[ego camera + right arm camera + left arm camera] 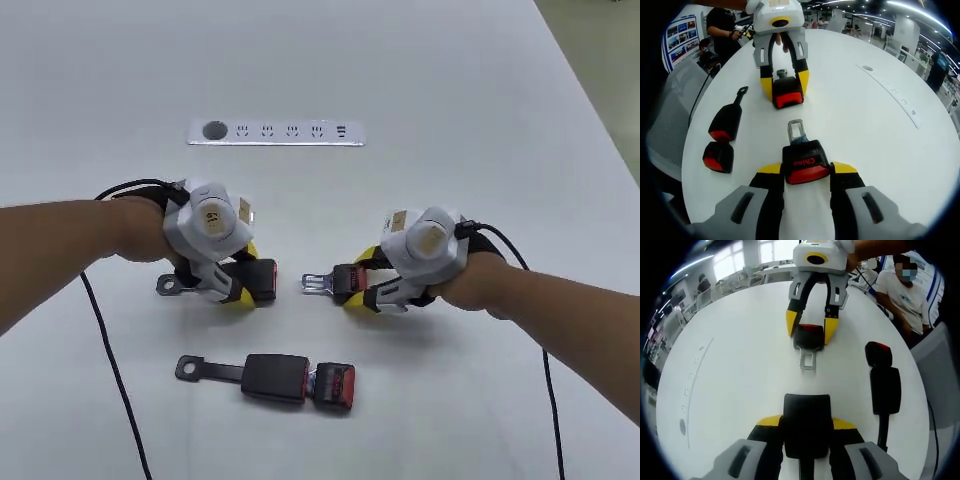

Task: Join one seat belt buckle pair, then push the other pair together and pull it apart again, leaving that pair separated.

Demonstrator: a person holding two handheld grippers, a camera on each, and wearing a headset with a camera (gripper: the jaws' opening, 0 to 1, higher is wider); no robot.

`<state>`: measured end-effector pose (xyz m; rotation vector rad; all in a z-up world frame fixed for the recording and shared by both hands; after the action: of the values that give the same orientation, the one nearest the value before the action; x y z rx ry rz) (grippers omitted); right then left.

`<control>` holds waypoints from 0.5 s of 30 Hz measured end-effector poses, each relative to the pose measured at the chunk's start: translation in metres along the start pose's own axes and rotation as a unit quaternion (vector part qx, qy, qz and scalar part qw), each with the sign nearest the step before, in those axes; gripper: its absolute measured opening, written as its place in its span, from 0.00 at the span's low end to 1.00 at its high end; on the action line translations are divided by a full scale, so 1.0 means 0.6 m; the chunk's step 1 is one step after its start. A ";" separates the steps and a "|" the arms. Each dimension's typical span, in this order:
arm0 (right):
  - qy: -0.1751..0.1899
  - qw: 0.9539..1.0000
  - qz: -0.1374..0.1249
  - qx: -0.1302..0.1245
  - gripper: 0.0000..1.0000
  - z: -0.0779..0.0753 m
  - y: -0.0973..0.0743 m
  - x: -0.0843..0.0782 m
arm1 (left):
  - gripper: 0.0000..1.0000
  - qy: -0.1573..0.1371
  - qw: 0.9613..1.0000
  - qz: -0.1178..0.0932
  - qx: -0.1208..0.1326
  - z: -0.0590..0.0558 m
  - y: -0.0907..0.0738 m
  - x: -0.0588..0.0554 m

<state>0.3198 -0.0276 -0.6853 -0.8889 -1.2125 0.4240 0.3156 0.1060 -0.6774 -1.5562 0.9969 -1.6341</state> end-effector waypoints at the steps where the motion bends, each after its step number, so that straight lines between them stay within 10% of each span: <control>1: 0.002 1.000 -0.001 -0.002 0.34 -0.003 -0.004 -0.004 | 0.36 0.000 1.000 0.000 0.000 0.000 0.000 0.000; 15: 0.005 1.000 0.006 -0.004 0.34 -0.003 -0.034 -0.038 | 0.36 -0.006 1.000 -0.008 0.003 -0.002 0.000 -0.001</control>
<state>0.3105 -0.0569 -0.6841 -0.9035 -1.2013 0.4248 0.3147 0.1063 -0.6776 -1.5730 0.9746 -1.6350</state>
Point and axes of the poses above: the centre of the closed fingertips' face, and the gripper's own axes: y roughly forward along the fingers, z roughly to its left, x roughly out of its top, the point moved 1 cm from there along -y, roughly backward along the fingers, and after that the axes turned 5 degrees about y, right-handed, at the moved point
